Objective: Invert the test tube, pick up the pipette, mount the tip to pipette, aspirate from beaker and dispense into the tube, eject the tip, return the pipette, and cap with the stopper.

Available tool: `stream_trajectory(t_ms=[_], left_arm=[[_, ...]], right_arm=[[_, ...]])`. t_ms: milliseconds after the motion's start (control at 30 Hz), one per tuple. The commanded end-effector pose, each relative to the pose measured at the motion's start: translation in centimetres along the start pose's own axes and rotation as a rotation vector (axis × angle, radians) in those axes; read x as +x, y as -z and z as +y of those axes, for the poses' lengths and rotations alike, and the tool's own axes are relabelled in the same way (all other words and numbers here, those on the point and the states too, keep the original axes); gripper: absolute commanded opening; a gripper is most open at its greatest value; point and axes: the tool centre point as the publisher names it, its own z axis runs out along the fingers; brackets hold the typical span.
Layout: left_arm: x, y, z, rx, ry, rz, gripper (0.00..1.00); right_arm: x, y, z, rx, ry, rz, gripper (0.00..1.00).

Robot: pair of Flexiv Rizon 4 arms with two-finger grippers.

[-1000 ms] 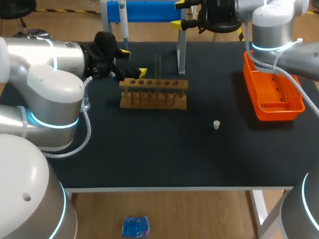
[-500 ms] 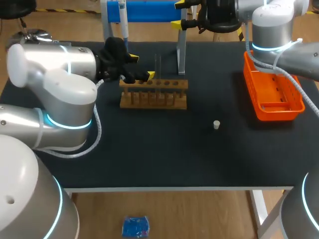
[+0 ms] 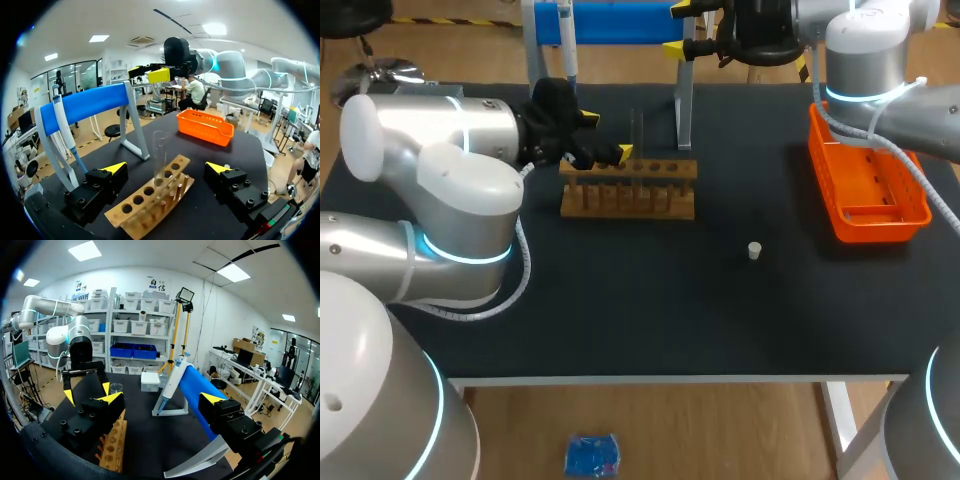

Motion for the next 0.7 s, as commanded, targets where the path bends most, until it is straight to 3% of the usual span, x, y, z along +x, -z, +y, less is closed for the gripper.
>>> stream_trajectory(t_ms=[33, 233, 367, 700], left_arm=[[0.1, -0.1, 0.0, 0.0, 0.0, -0.002, 1.0], [0.1, -0.1, 0.0, 0.0, 0.0, -0.002, 1.0], [0.1, -0.1, 0.0, 0.0, 0.0, -0.002, 1.0], [0.1, -0.1, 0.0, 0.0, 0.0, -0.002, 1.0]], right_arm=[[0.0, 0.0, 0.0, 0.002, 0.0, 0.001, 1.0], [0.0, 0.0, 0.0, 0.002, 0.0, 0.001, 1.0], [1.4, 1.2, -0.9, 0.05, 0.03, -0.024, 1.0], [6.7, 8.0, -4.2, 0.092, 0.047, -0.022, 1.0]])
